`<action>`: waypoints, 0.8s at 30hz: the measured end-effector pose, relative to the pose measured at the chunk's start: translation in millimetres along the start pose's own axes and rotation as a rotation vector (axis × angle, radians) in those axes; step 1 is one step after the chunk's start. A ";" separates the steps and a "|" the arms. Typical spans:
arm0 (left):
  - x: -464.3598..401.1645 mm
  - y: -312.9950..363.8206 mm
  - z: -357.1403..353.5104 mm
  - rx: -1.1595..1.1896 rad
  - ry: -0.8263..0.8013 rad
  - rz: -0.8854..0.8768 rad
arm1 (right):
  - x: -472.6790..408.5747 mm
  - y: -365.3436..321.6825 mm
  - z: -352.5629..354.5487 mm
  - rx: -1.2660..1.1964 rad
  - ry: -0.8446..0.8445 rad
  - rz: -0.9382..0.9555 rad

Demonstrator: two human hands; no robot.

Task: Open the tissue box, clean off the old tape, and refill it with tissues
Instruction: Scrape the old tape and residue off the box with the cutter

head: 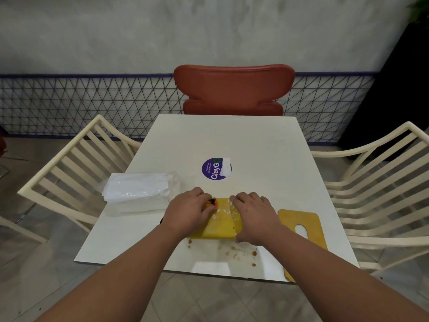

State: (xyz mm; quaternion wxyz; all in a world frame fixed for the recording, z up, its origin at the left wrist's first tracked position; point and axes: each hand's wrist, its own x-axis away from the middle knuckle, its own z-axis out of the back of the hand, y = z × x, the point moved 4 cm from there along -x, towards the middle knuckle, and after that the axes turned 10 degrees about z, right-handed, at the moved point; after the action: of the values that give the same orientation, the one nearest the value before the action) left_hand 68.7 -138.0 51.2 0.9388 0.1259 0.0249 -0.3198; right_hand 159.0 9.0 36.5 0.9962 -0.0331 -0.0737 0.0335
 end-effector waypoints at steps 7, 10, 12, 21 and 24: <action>16.8 -4.8 -18.7 -0.050 -0.098 -0.221 | -0.9 0.3 0.6 0.010 0.000 0.001; 10.6 -1.7 -13.0 -0.099 0.018 -0.264 | -2.1 0.6 0.7 0.004 0.002 0.001; 3.4 5.5 -3.5 -0.152 0.112 -0.233 | -2.5 0.9 0.8 0.003 -0.001 0.005; 25.8 7.2 -14.5 -0.053 0.036 -0.346 | -1.1 0.9 -0.2 -0.002 0.017 0.014; 8.8 5.8 -7.1 -0.123 0.127 -0.257 | -1.6 0.7 0.5 -0.002 0.013 0.014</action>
State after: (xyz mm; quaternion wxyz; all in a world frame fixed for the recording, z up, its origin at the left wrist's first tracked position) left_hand 79.5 -137.1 44.5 0.8926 0.0841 0.1198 -0.4264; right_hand 157.3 9.5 36.8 0.9964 -0.0349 -0.0668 0.0400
